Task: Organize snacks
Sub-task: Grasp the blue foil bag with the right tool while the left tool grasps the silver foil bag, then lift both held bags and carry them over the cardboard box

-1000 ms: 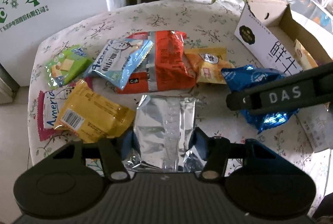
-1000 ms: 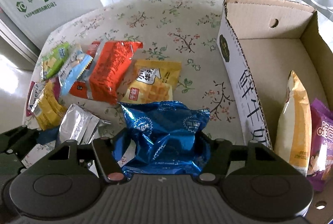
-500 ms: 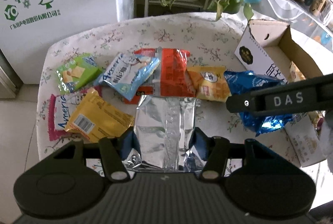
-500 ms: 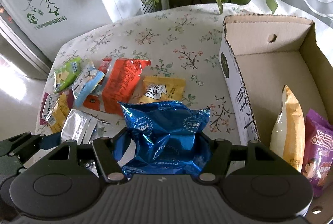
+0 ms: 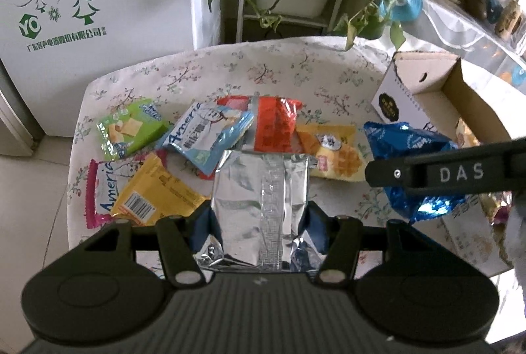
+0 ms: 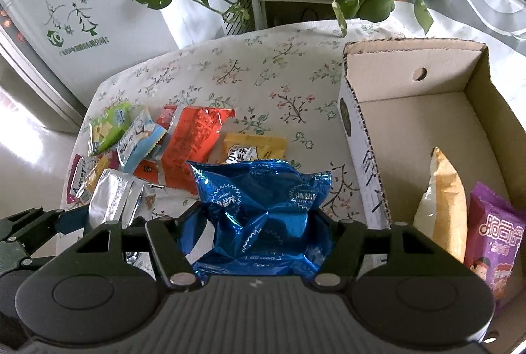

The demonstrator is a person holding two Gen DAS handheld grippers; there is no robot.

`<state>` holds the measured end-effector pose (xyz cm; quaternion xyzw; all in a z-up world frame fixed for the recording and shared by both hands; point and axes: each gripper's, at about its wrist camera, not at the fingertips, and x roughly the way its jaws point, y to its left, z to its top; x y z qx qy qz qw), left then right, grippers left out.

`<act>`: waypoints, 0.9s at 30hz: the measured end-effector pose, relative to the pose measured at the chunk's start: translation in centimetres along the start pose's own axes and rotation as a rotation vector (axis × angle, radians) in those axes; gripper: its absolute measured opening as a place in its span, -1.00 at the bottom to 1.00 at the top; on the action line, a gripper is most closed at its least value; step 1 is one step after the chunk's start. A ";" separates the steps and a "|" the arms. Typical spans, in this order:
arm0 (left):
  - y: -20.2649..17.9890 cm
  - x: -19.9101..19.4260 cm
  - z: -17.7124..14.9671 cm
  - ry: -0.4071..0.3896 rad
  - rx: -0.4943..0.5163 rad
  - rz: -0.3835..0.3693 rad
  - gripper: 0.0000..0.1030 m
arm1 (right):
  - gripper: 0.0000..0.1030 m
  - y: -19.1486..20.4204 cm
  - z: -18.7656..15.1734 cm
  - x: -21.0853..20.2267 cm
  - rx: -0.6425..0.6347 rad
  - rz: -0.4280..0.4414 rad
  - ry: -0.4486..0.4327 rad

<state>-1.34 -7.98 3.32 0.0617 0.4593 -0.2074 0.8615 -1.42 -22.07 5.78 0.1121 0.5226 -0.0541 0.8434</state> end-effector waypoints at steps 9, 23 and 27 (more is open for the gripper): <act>-1.9 -0.7 1.0 -0.037 -0.004 -0.016 0.13 | 0.41 -1.1 0.4 -1.3 0.011 -0.003 -0.045; -5.3 -1.2 2.5 -0.089 0.013 -0.052 0.13 | 0.41 -4.0 0.7 -3.3 0.053 -0.013 -0.113; -6.4 -1.0 2.9 -0.099 0.012 -0.071 0.13 | 0.41 -4.7 0.8 -3.9 0.062 -0.027 -0.134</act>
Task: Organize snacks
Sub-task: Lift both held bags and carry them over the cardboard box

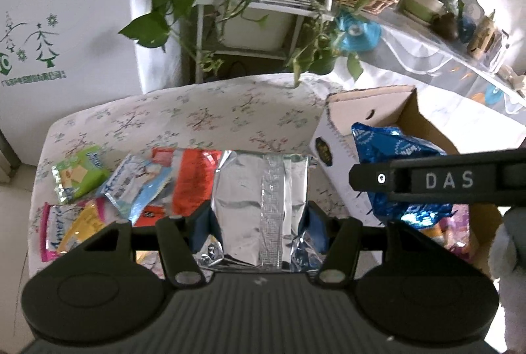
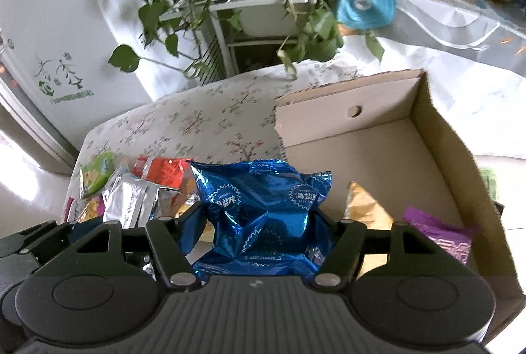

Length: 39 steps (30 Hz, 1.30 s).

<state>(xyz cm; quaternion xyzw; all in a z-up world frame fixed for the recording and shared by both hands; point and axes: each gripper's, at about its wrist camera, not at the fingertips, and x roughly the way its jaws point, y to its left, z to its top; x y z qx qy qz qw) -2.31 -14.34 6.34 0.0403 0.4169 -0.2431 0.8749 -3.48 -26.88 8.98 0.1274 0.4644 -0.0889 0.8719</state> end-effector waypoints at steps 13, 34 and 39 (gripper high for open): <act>-4.1 0.8 1.6 -0.040 0.021 -0.080 0.13 | 0.41 -4.2 1.1 -2.6 0.089 -0.021 -0.079; -10.2 4.3 2.9 -0.027 0.074 -0.212 0.14 | 0.42 -12.2 0.9 -3.4 0.377 -0.055 -0.082; -10.4 4.3 2.9 -0.059 0.067 -0.229 0.53 | 0.55 -12.8 0.6 -3.0 0.411 -0.071 -0.067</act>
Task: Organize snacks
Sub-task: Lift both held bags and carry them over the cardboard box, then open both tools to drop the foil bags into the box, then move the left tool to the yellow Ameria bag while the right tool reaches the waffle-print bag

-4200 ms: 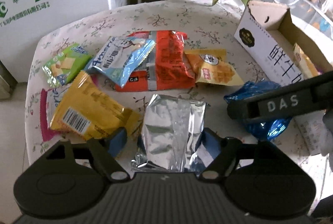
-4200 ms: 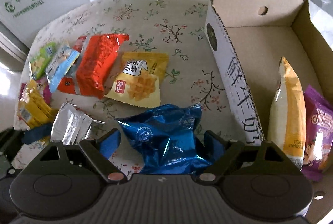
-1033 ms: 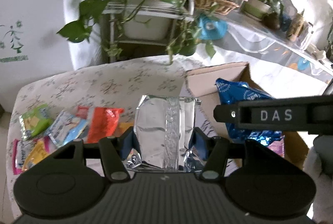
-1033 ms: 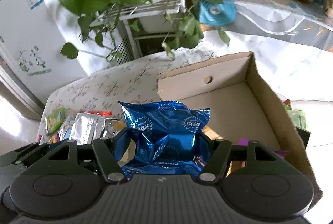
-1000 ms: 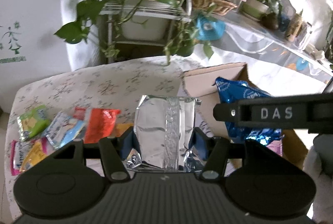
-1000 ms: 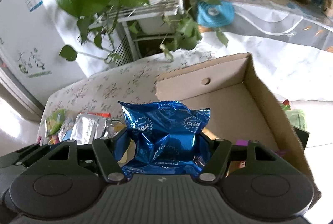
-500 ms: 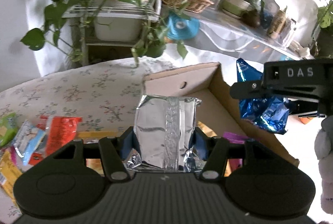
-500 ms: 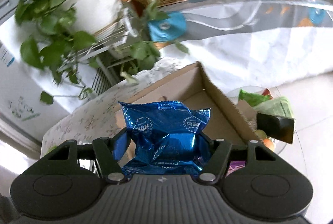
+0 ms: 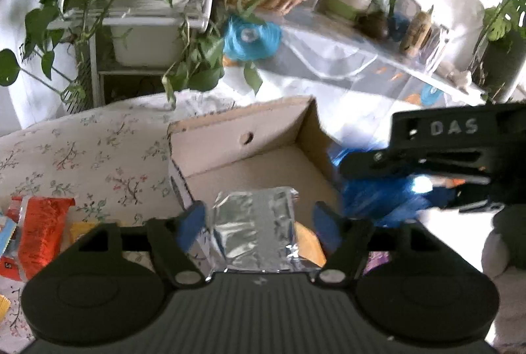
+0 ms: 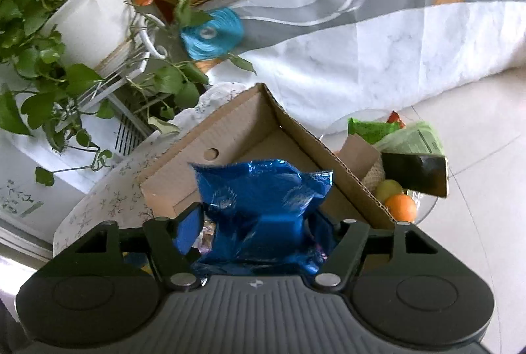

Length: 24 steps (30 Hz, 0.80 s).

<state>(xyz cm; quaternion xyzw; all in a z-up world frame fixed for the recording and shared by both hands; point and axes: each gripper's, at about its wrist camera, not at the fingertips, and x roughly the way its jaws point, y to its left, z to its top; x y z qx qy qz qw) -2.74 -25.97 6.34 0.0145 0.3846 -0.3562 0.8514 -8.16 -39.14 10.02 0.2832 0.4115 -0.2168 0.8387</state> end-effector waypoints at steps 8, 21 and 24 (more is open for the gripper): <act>0.4 -2.1 0.7 -0.017 -0.008 0.031 0.74 | 0.62 0.0 0.1 -0.1 0.008 0.022 -0.008; 5.1 -5.9 1.2 -0.003 -0.051 0.106 0.78 | 0.68 1.7 -0.3 -0.3 -0.035 0.085 -0.013; 6.7 -6.8 1.2 0.005 -0.084 0.120 0.78 | 0.69 2.5 -0.4 -0.3 -0.058 0.103 -0.011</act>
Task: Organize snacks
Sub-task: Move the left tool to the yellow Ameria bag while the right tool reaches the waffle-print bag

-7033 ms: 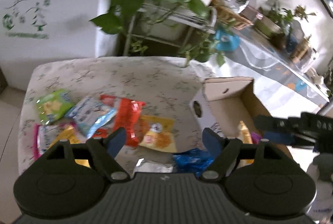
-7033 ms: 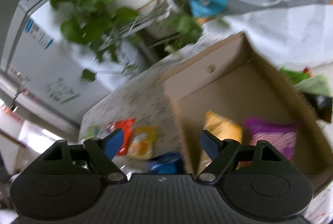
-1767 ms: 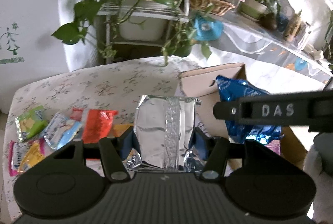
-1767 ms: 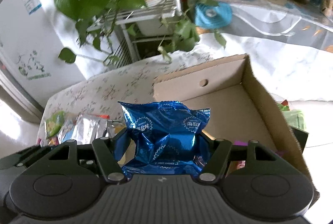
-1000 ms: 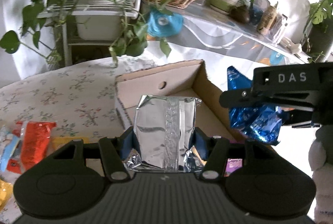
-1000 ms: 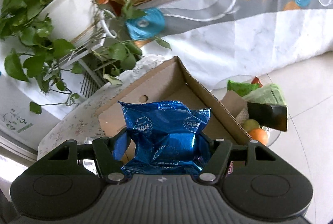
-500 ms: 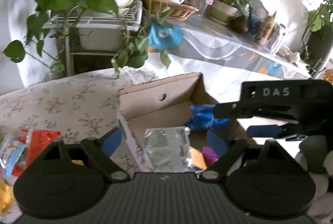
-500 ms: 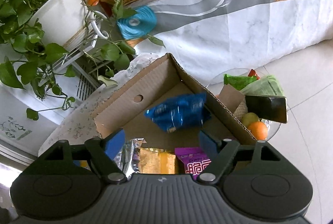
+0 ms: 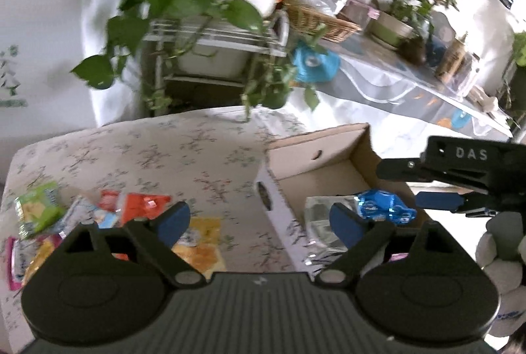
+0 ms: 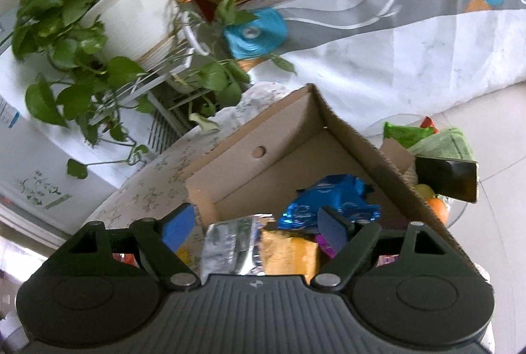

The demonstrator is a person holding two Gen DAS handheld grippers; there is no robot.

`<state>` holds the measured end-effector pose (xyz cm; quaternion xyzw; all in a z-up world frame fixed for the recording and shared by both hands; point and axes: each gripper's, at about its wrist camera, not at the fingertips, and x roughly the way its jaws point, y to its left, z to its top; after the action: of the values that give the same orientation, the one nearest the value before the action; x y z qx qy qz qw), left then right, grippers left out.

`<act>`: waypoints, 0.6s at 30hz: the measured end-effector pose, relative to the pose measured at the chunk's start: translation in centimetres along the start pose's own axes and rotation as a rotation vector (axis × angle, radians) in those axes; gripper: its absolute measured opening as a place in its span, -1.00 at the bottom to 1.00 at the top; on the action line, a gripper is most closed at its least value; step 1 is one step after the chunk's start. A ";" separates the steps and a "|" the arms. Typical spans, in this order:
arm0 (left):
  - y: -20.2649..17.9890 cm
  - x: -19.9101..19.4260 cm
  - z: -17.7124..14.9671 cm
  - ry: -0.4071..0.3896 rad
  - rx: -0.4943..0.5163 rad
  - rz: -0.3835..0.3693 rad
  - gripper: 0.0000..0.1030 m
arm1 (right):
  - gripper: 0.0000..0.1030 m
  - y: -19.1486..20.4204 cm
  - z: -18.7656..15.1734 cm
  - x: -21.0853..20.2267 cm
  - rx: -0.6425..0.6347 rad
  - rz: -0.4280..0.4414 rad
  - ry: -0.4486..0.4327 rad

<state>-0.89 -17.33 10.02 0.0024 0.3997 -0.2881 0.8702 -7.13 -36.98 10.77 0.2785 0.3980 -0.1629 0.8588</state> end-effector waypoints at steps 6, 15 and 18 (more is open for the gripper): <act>3.4 -1.7 0.2 -0.001 -0.036 0.041 0.80 | 0.69 1.6 -0.4 0.3 -0.045 0.029 0.004; 8.6 -3.9 0.4 -0.009 -0.122 0.094 0.82 | 0.69 4.6 -1.3 0.7 -0.110 0.085 0.017; 10.4 -4.7 0.6 -0.021 -0.152 0.111 0.83 | 0.69 6.0 -1.8 1.0 -0.144 0.107 0.030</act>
<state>2.30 -6.47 11.33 -0.0444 0.4106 -0.2083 0.8866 -4.59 -31.18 11.11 0.2392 0.4059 -0.0837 0.8781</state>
